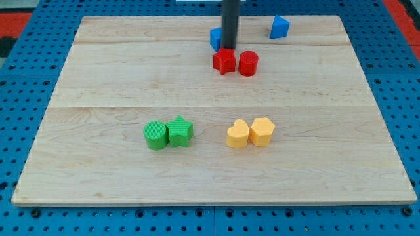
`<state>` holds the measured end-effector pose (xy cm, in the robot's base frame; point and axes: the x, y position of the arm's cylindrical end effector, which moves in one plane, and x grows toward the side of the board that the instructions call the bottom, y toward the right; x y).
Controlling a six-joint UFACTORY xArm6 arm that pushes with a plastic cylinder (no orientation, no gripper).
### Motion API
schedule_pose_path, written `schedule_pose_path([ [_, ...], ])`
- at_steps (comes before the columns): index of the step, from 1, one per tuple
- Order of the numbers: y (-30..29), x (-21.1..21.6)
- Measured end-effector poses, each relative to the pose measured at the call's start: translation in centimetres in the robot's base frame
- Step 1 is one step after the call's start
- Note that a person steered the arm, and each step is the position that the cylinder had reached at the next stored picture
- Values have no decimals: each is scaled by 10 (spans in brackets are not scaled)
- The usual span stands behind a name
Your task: Slightly move the blue cube to the left
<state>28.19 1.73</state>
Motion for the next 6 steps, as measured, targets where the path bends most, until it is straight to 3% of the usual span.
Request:
schedule_pose_path([
  [1,-39,-14],
  [3,2,-6],
  [6,12,-54],
])
